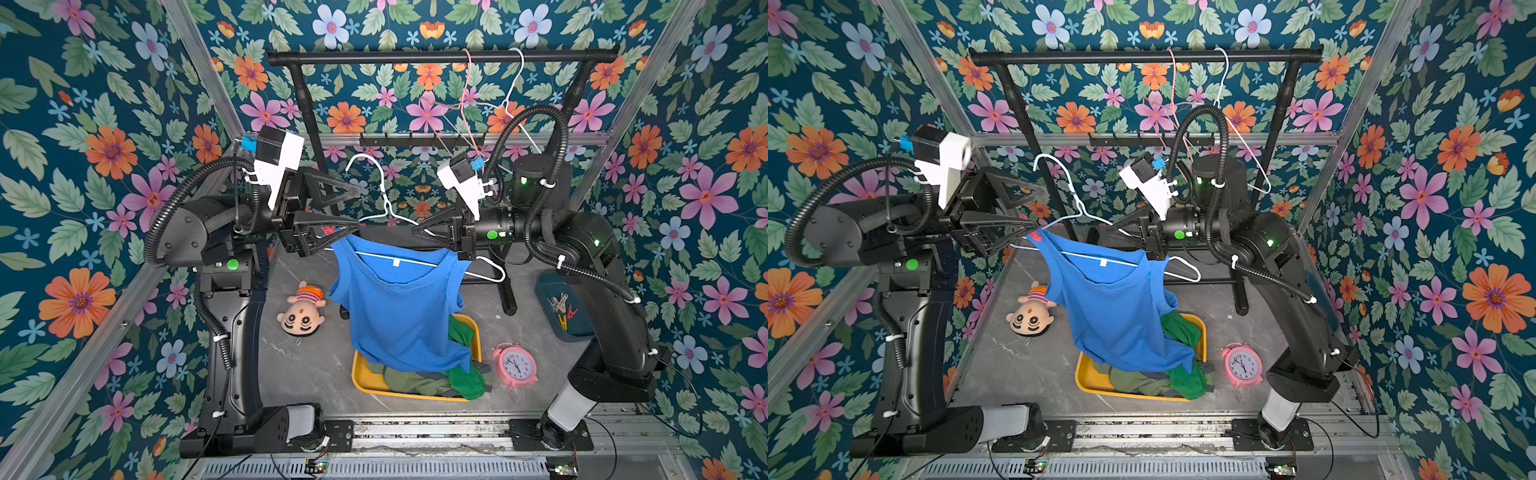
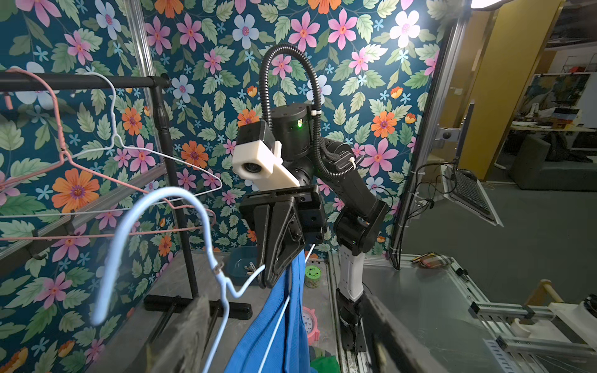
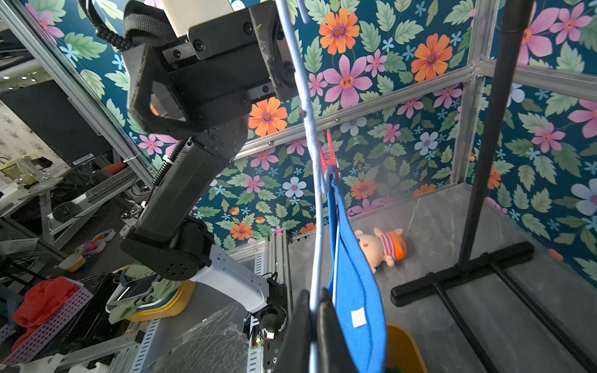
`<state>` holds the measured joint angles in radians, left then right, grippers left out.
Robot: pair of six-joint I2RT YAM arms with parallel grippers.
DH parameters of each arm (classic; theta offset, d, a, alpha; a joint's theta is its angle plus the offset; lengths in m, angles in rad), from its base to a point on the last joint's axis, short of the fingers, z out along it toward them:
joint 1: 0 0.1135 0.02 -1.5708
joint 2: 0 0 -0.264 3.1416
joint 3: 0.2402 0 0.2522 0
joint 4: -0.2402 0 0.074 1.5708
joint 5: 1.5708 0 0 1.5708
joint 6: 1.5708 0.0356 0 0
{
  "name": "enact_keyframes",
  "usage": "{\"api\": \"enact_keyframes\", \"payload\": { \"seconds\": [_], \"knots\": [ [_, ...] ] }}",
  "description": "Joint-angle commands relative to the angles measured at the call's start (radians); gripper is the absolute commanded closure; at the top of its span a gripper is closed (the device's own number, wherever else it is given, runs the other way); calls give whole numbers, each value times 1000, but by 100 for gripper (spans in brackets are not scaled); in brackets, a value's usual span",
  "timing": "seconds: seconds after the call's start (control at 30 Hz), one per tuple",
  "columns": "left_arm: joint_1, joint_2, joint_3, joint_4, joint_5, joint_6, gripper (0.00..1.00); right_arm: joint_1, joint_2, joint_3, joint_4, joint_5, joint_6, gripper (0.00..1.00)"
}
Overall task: Remove the clothespins securing tank tops to the hanger
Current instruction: Adjust the hanger, then remove the clothespin from the hanger.
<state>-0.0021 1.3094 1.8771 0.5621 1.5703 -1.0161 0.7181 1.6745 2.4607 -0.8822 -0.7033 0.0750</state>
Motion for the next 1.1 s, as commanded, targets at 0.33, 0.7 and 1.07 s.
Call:
{"api": "enact_keyframes", "payload": {
  "seconds": [0.33,0.7,1.07],
  "knots": [
    [44,-32,-61,-80,109,85,1,-51,-134,-26,-77,-60,-97,100],
    [21,-35,-122,-115,108,114,24,-55,-151,-18,-62,-75,-102,100],
    [18,-59,-165,-114,110,119,35,-62,-147,3,-65,-79,-110,100]
  ]
}}
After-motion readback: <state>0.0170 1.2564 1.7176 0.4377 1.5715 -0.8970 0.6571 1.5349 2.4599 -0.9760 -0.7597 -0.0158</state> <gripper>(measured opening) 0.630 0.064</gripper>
